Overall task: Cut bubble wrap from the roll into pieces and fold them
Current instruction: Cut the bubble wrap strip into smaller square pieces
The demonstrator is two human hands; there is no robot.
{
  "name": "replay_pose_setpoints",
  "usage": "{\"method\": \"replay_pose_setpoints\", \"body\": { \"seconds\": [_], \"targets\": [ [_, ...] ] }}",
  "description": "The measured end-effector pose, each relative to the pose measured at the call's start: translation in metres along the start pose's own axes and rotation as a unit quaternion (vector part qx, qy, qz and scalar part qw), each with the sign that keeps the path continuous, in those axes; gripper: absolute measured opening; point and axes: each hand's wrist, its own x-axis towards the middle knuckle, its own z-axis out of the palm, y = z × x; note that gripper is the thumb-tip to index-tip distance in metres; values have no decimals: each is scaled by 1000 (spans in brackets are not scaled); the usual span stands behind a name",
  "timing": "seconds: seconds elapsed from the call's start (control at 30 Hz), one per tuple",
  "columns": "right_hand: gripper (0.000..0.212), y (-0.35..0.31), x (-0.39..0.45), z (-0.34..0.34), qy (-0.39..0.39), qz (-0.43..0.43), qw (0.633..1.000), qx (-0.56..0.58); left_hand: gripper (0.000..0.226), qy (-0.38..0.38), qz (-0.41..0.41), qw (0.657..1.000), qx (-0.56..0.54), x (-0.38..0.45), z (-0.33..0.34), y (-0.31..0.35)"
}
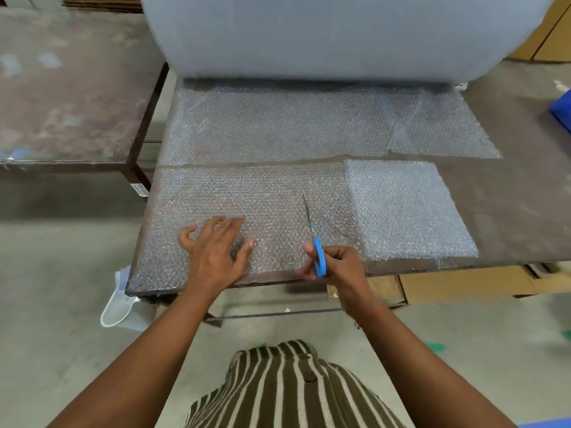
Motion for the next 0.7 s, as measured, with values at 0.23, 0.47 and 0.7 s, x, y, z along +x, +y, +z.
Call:
{"method": "replay_pose_setpoints", "body": {
  "seconds": [0.23,0.47,0.7],
  "targets": [
    [65,44,-83,55,5,150,985,82,27,18,139,982,-126,-42,12,-2],
    [73,62,-112,72,-2,188,979,81,19,-29,119,977,-174,-38,6,-1],
    [75,66,-115,82,1,193,980,51,29,-55,98,979,-169,-35,-3,1]
  ]
}}
